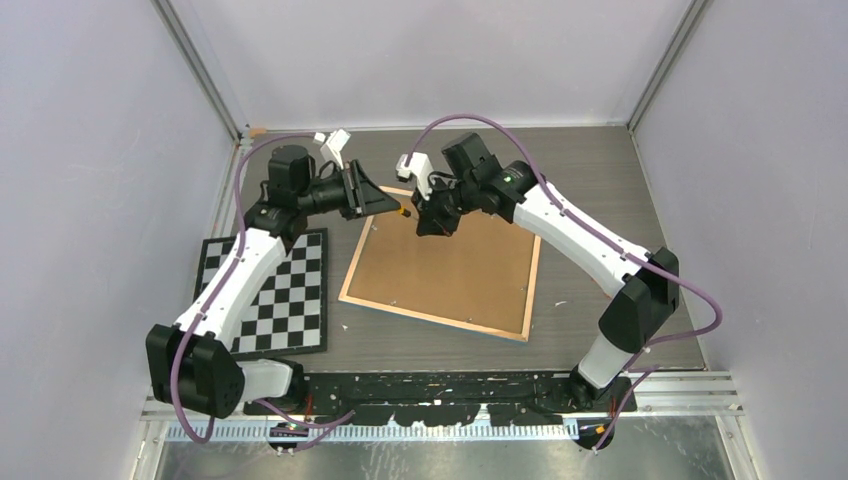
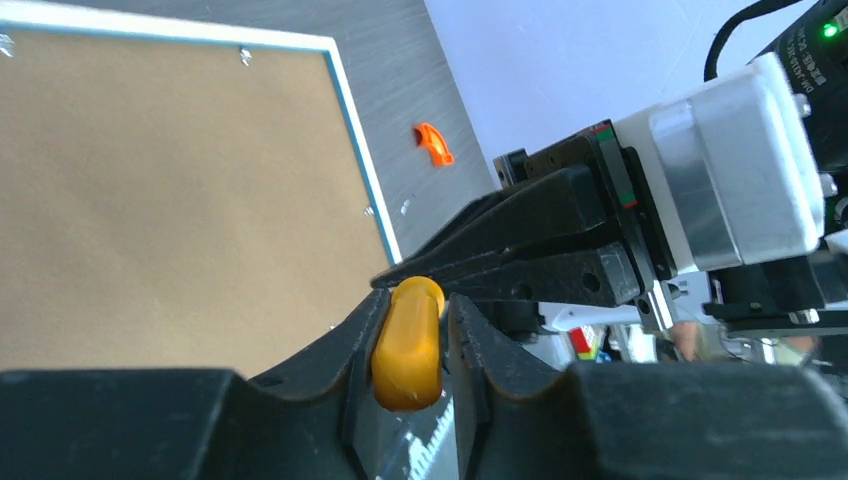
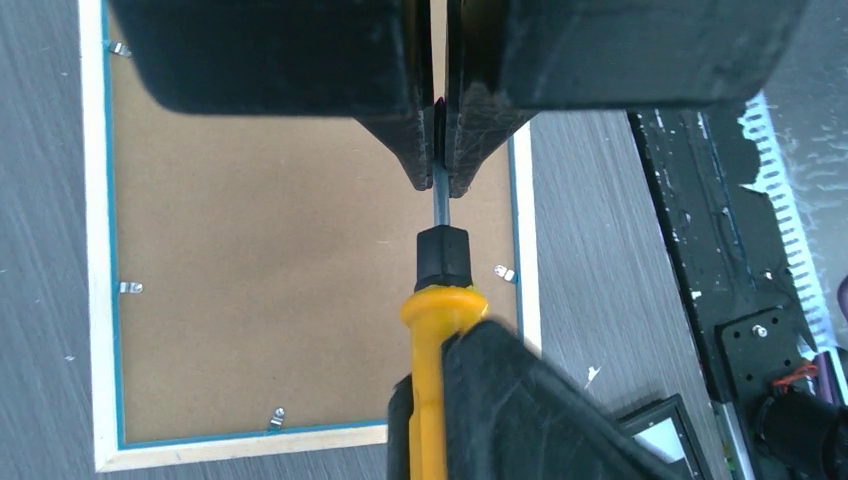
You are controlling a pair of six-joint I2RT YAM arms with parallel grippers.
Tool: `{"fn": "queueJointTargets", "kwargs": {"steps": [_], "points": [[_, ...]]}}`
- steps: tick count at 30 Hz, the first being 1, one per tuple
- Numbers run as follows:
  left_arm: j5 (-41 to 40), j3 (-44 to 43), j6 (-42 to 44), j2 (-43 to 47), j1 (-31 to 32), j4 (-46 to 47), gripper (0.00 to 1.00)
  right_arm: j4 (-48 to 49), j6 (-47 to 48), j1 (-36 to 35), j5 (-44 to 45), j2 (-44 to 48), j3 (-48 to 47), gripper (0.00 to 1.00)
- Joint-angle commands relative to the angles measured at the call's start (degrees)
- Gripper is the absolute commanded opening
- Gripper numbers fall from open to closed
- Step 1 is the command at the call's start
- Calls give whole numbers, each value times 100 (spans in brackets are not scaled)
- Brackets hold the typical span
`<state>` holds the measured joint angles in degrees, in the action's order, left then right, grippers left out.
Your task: Take the photo out of the frame
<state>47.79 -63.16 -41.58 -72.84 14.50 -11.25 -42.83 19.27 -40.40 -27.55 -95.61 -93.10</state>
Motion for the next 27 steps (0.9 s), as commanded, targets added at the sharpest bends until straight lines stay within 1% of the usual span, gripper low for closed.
{"fn": "queueJointTargets", "kwargs": {"steps": [1,3,6,13,18,22,24,27], "points": [[633,-95,90,111,141,-273,34,359,601,-213,196,374,-2,1],[716,-169,175,35,200,-411,38,337,705,-299,254,400,59,0],[772,-256,285,-53,275,-596,40,339,668,-333,349,369,56,1],[915,-215,224,-119,290,-536,31,282,896,-337,364,435,153,1],[953,-191,111,-134,281,-408,39,239,1065,-348,340,478,231,1],[905,-231,148,-144,281,-467,40,205,1105,-354,369,490,255,0],[880,-233,187,-141,288,-518,38,189,1126,-354,366,492,264,1],[813,-229,218,-106,274,-577,25,170,1157,-357,363,520,304,1]]}}
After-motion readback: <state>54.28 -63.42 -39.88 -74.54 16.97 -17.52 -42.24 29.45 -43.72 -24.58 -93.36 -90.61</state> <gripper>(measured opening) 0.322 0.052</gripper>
